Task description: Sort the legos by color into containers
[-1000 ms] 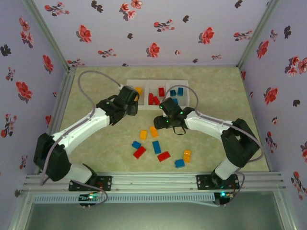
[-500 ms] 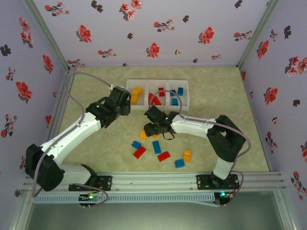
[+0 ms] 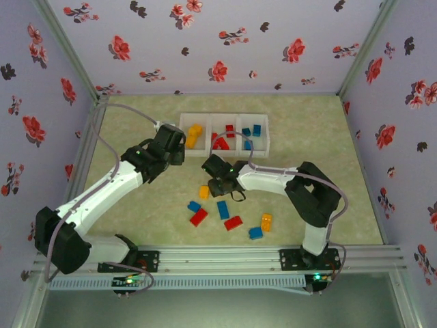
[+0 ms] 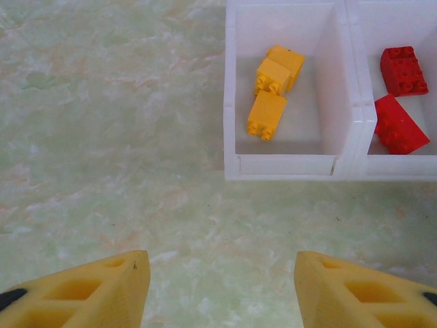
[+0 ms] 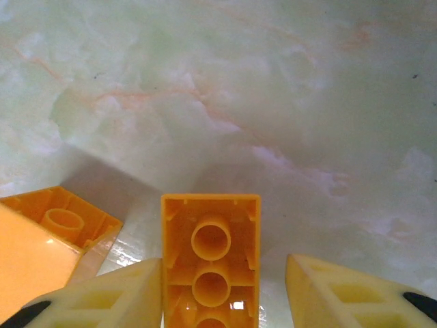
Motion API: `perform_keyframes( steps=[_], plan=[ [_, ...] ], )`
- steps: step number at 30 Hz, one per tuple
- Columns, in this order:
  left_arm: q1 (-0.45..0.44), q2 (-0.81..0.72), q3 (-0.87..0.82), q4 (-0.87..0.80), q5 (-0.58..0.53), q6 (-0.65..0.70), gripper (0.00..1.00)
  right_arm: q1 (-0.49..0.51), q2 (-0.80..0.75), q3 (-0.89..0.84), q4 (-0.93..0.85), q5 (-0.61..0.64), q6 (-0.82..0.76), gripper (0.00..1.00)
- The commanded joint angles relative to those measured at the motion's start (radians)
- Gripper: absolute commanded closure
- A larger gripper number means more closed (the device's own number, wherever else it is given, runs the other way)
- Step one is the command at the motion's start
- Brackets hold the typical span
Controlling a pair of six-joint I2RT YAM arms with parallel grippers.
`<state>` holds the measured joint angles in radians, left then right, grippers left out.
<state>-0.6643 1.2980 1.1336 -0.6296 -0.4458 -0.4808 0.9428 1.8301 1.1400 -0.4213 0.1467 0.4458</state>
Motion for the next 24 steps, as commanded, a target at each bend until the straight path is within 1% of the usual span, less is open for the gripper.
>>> perform_keyframes(
  steps=[1,5,10,18,24],
  plan=[
    [0.008,-0.026,-0.003,-0.022,-0.033,-0.015,0.42,0.006,0.016,0.025,-0.023,0.018,-0.007,0.55],
    [0.009,-0.028,-0.003,-0.024,-0.034,-0.014,0.42,0.007,0.015,0.033,-0.029,0.021,-0.02,0.62],
    [0.008,-0.032,0.0,-0.029,-0.033,-0.016,0.42,-0.006,-0.013,0.069,-0.051,0.055,-0.051,0.66],
    [0.007,-0.056,0.008,-0.051,-0.032,-0.018,0.42,-0.06,-0.067,0.222,-0.074,0.041,-0.12,0.67],
    [0.008,-0.083,0.008,-0.064,-0.032,-0.026,0.41,-0.101,-0.048,0.359,-0.032,0.002,-0.129,0.66]
  ],
)
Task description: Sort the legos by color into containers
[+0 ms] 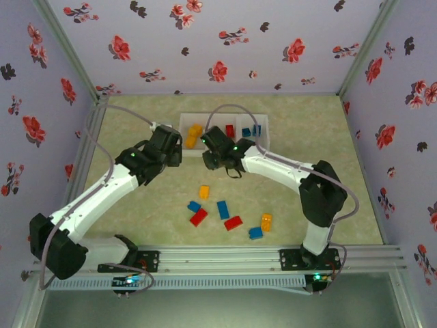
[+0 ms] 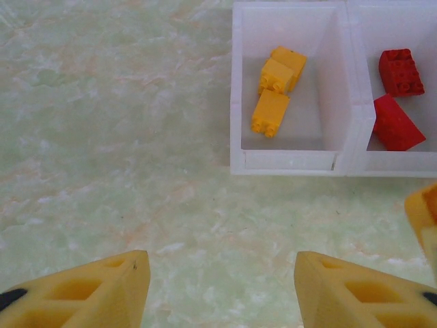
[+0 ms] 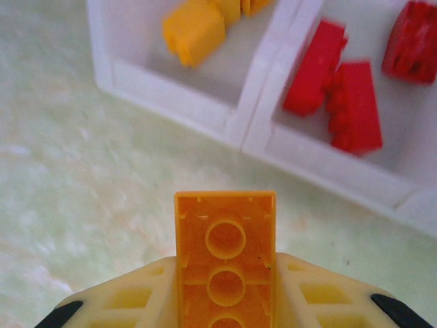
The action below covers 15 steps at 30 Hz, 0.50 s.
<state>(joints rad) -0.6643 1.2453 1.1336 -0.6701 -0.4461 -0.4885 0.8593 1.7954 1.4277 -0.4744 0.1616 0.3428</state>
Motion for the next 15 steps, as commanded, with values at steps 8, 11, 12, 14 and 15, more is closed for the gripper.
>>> perform_keyframes(
  steps=[8,11,12,14,15],
  plan=[
    [0.008,-0.049,0.018,-0.049,-0.03,-0.032,0.41,-0.083,0.088,0.276,0.093,-0.051,-0.045,0.65],
    [0.008,-0.057,0.018,-0.057,-0.027,-0.04,0.41,-0.107,0.149,0.354,0.104,-0.078,-0.048,0.64],
    [0.008,-0.062,0.017,-0.06,-0.026,-0.042,0.41,-0.115,0.173,0.383,0.098,-0.082,-0.049,0.64],
    [0.008,-0.064,0.019,-0.065,-0.015,-0.042,0.41,-0.127,0.22,0.44,0.091,-0.089,-0.048,0.64],
    [0.008,-0.067,0.023,-0.067,-0.013,-0.042,0.41,-0.131,0.24,0.464,0.089,-0.093,-0.049,0.63]
  ],
)
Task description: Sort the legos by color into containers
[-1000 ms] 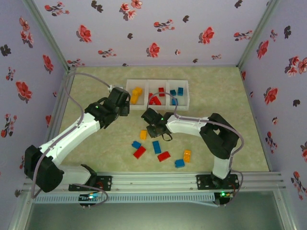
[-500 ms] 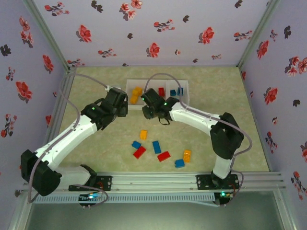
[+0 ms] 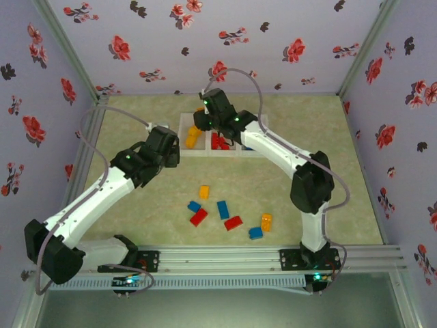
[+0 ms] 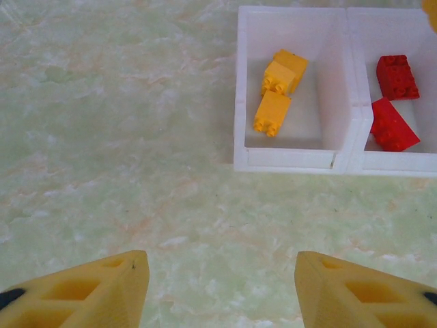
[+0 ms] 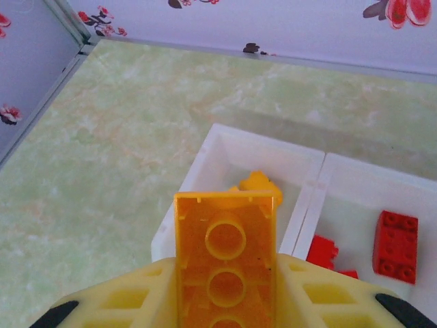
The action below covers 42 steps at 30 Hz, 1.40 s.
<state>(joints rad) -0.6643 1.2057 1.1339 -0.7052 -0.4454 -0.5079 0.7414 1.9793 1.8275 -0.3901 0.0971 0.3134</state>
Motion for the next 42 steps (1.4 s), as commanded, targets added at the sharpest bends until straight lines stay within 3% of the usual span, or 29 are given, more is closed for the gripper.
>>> perform_keyframes(
  steps=[1,5,8,11,21,30,42],
  plan=[
    [0.008,-0.029,0.023,-0.034,-0.012,-0.022,0.41,-0.017,0.073,0.081,0.004,-0.035,-0.021,0.63],
    [0.008,-0.045,0.023,-0.036,-0.007,-0.024,0.41,-0.034,0.141,0.161,-0.029,-0.057,-0.018,0.61],
    [0.008,-0.049,0.019,-0.04,-0.007,-0.024,0.4,-0.039,0.159,0.185,-0.044,-0.063,-0.017,0.44],
    [0.008,-0.046,0.016,-0.04,-0.006,-0.026,0.39,-0.042,0.166,0.191,-0.061,-0.068,-0.018,0.38],
    [0.007,-0.031,0.017,-0.045,0.01,-0.028,0.39,-0.042,0.082,0.101,-0.047,-0.06,-0.02,0.37],
    [-0.001,0.014,-0.024,-0.046,0.103,-0.076,0.39,-0.043,-0.07,-0.073,-0.02,-0.008,-0.054,0.36],
    [-0.144,0.192,-0.094,0.023,0.207,-0.224,0.39,-0.145,-0.242,-0.254,-0.024,0.024,-0.073,0.35]
  ],
)
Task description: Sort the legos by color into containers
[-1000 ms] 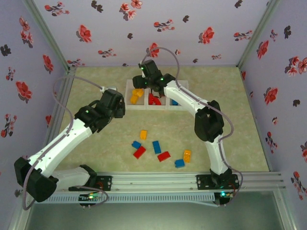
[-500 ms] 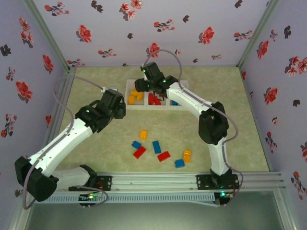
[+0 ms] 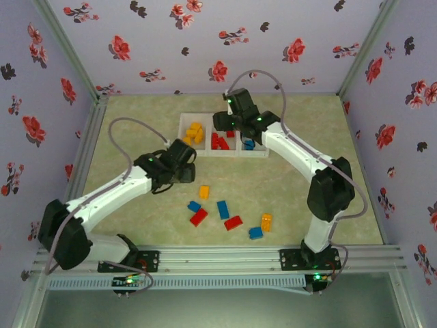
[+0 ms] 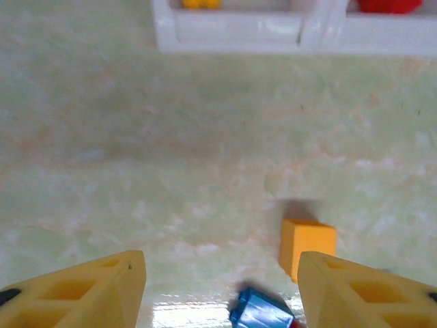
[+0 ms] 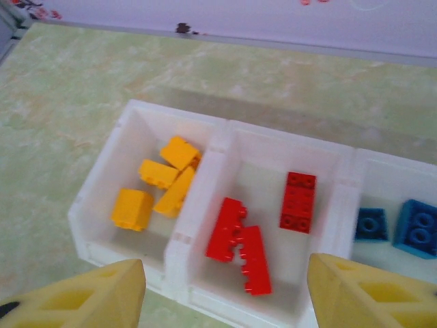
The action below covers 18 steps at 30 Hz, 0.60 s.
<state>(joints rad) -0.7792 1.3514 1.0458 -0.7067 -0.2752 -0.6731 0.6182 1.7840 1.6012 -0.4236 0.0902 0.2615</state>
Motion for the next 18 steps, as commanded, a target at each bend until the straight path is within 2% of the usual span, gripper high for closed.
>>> perform_keyframes(
  steps=[1,9,18],
  plan=[
    [-0.039,0.066,-0.004,0.026,0.044,-0.063,0.39,-0.028,-0.055,-0.037,0.009,0.032,-0.022,0.35],
    [-0.125,0.213,0.015,0.08,0.103,-0.072,0.4,-0.058,-0.106,-0.104,0.024,0.03,-0.012,0.35],
    [-0.142,0.362,0.093,0.058,0.107,-0.054,0.43,-0.061,-0.098,-0.116,0.02,0.019,-0.004,0.35]
  ],
)
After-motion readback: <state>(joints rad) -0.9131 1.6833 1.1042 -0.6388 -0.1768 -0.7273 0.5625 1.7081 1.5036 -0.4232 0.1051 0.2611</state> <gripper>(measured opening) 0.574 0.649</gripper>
